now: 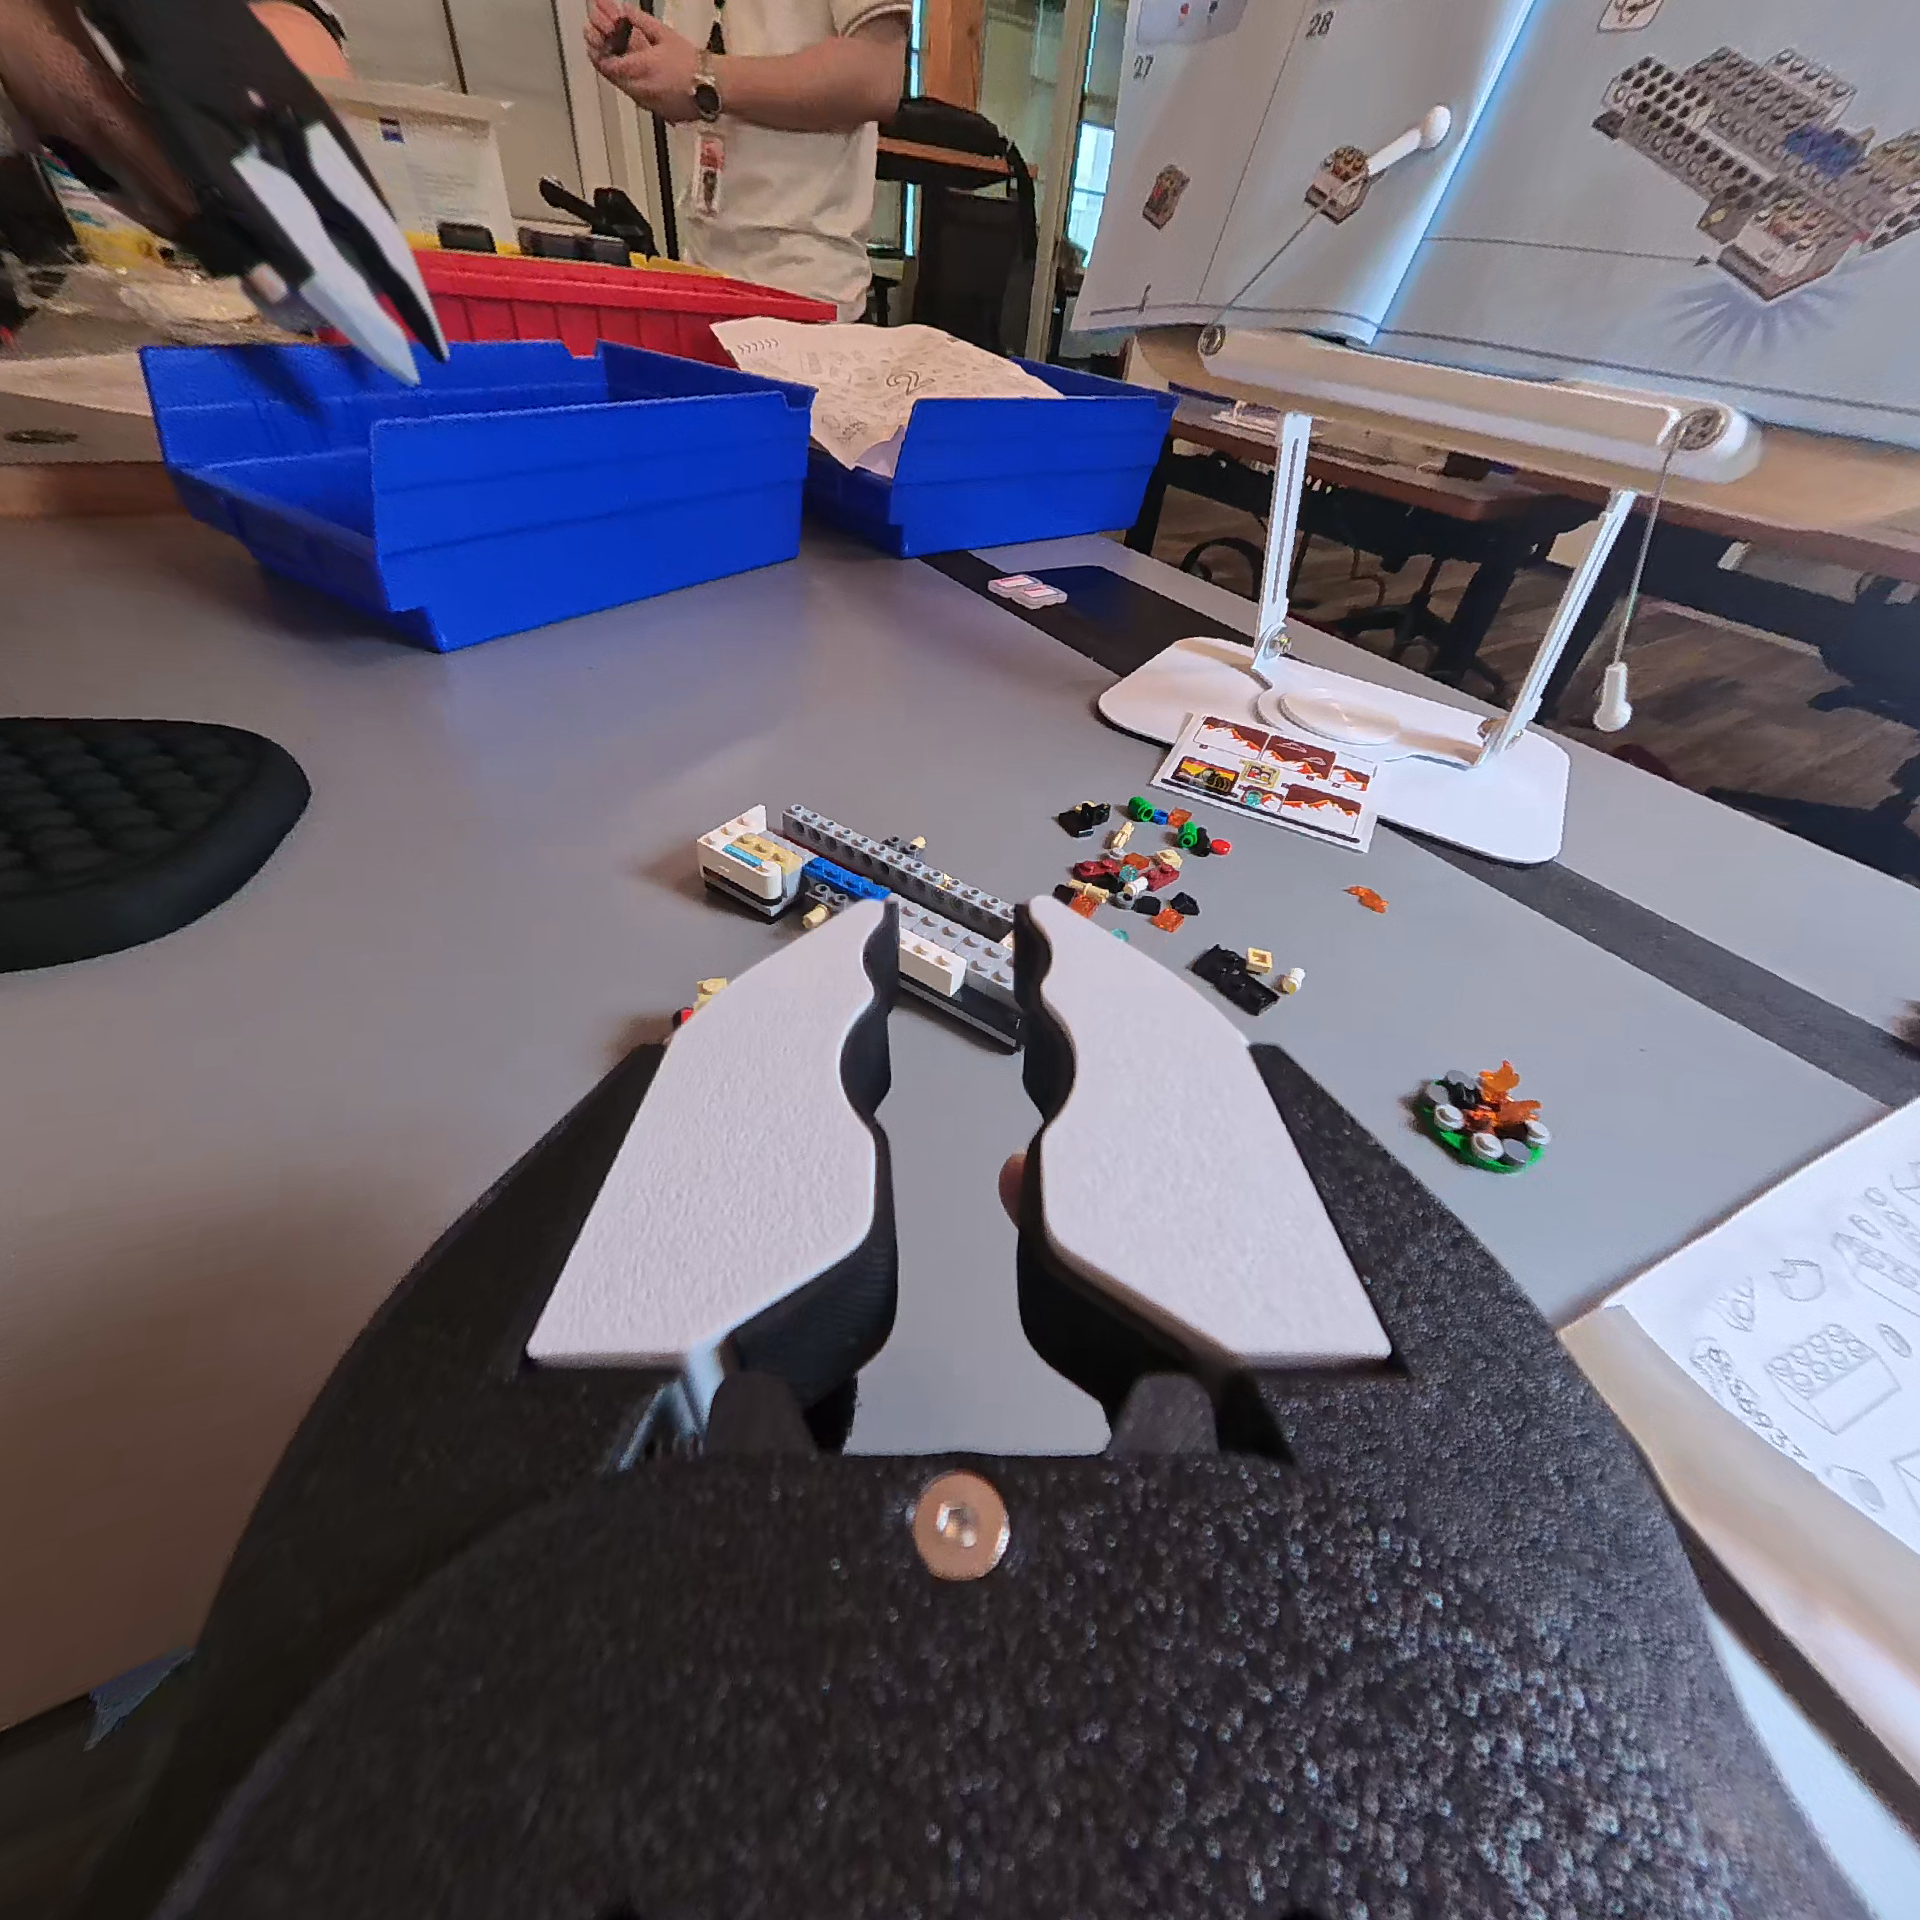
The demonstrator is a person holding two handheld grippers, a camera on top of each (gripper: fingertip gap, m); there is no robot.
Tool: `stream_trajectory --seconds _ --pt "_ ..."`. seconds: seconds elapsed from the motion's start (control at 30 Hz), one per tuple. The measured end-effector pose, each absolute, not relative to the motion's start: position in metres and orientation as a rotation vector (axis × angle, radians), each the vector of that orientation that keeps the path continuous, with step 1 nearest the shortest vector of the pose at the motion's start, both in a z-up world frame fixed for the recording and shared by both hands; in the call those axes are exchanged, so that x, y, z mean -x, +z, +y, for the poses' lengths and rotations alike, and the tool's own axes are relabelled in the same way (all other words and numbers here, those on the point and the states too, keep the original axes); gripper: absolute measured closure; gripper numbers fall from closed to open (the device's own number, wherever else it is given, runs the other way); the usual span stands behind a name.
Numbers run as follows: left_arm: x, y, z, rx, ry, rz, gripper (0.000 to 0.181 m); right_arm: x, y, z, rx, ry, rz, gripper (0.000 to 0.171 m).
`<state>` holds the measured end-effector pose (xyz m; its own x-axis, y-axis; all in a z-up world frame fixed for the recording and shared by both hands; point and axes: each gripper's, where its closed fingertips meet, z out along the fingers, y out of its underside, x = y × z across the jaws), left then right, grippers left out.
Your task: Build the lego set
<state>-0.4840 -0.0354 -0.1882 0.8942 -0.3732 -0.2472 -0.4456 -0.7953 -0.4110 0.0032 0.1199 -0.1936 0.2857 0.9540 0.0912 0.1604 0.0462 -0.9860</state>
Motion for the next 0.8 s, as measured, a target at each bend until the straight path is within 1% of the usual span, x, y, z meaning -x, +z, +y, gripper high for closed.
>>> stream_trajectory --seconds 0.13,0.3,0.37,0.53,0.8 --pt "0.509 -0.233 -0.054 2.853 0.336 0.802 0.155 -0.001 -0.198 0.123 1.419 0.86 -1.11 0.152" --pt "0.529 -0.265 -0.062 3.069 0.435 1.018 0.151 -0.004 -0.194 0.125 1.403 0.835 -1.089 0.154" --pt "0.534 -0.274 -0.065 3.15 0.429 1.031 0.147 -0.005 -0.194 0.126 1.401 0.834 -1.085 0.154" --pt "0.529 -0.283 -0.061 3.249 0.296 0.953 0.147 -0.005 -0.197 0.126 1.405 0.822 -1.108 0.154" --pt "0.532 -0.282 -0.065 3.324 0.266 0.951 0.15 -0.004 -0.202 0.126 1.405 0.764 -1.153 0.156"
